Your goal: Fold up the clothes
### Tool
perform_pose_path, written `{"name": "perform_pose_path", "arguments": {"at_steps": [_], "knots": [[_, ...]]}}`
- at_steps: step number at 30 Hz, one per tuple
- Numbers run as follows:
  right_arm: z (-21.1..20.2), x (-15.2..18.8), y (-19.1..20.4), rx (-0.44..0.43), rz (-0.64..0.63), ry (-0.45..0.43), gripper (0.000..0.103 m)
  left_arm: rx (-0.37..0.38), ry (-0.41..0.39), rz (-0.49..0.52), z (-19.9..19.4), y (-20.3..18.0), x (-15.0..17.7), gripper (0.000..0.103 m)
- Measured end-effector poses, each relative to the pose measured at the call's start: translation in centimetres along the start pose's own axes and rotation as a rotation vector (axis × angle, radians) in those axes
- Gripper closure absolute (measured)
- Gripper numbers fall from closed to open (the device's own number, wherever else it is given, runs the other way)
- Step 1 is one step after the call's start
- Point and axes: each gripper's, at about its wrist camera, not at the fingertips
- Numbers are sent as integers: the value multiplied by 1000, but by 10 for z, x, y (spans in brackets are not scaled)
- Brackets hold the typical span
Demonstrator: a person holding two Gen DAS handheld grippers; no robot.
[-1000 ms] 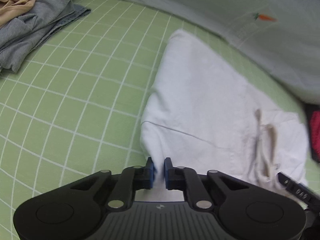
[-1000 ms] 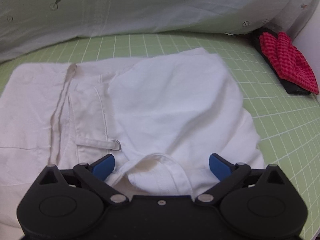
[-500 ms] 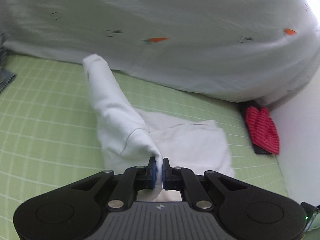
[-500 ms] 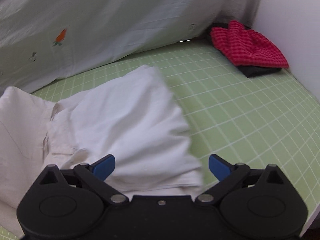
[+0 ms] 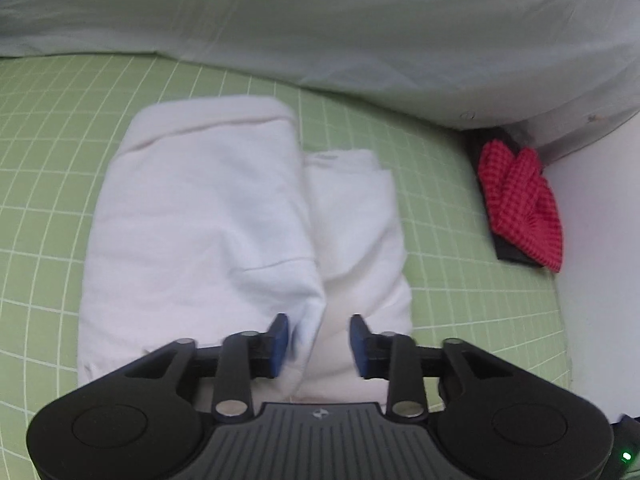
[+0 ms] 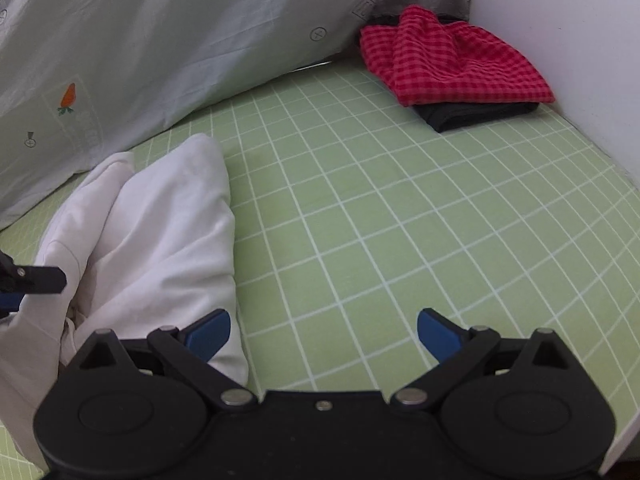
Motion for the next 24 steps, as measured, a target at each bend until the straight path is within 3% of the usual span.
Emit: {"name": "perform_pose_path", "arguments": {"at_steps": [2, 6, 9, 13, 16, 19, 24], "knots": [[-2, -7, 10, -36, -18, -11, 2, -11, -49, 4, -18, -4, -1, 39], [-12, -20, 39, -116, -53, -45, 2, -91, -105, 43, -52, -1, 0, 34], [-18, -31, 64, -187, -79, -68, 2, -166, -134, 42, -73, 15, 1, 32], [-15, -48, 105, -310, -114, -120, 3, -192, -199, 7, -93, 49, 9, 31], [-3, -54, 134, -329, -152, -71, 19, -198, -177, -77, -95, 71, 11, 31], [3, -49, 156, -371, -176, -29, 22, -195, -171, -100, -95, 87, 13, 31], [22, -36, 183, -324, -232, 37, 27, -210, -142, -127, -94, 111, 8, 31]]}}
Point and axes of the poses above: each gripper's, at about its wrist camera, not at the fingertips, and z roughly the way its jaws point, y to its left, x to its underside, and after that the axes turned 15 degrees about x, right-handed
